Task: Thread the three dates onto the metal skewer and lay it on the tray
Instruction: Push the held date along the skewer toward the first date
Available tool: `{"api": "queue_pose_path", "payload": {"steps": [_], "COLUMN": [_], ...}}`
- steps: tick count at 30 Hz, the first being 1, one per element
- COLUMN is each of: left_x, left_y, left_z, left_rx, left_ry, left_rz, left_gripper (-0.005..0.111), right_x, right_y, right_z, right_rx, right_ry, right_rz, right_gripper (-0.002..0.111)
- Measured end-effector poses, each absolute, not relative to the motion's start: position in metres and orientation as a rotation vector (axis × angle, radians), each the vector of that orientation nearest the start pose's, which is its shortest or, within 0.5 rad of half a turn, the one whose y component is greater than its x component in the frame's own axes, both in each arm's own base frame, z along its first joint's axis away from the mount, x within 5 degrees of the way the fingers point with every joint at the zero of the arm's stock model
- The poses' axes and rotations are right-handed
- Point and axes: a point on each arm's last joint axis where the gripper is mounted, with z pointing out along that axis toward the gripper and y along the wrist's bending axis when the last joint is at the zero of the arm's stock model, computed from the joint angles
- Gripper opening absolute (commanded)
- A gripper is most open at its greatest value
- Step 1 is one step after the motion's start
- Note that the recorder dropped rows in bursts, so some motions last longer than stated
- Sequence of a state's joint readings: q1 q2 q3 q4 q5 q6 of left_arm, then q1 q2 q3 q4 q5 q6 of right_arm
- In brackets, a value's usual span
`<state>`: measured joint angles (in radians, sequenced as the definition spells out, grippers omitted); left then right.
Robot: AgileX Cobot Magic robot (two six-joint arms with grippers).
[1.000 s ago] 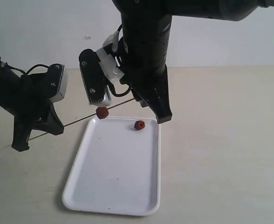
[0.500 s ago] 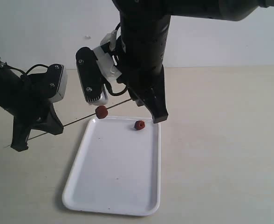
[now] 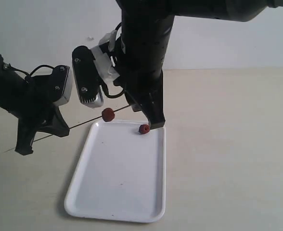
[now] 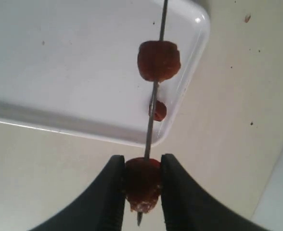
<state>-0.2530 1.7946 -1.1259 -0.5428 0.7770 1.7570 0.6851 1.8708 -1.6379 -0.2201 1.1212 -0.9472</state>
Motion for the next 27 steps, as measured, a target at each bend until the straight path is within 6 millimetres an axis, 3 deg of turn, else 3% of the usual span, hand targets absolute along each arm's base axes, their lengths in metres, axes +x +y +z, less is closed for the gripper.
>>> {"api": "queue_pose_path", "payload": {"steps": [19, 27], "left_x": [0.327, 0.327], "left_y": [-0.12, -0.12], "left_z": [0.19, 0.19], "left_rx": [-2.649, -2.652], "left_ry": [-2.403, -2.401], "left_rz": [0.309, 0.308], "left_gripper": [0.0, 0.0], "right_x": [0.319, 0.327], "right_y": [0.252, 0.263], "right_z": [0.283, 0.262], "right_rx": [-2.038, -2.023], "right_ry": [1.862, 1.87], "right_rz": [-0.182, -0.127], "right_gripper": [0.026, 0.028]}}
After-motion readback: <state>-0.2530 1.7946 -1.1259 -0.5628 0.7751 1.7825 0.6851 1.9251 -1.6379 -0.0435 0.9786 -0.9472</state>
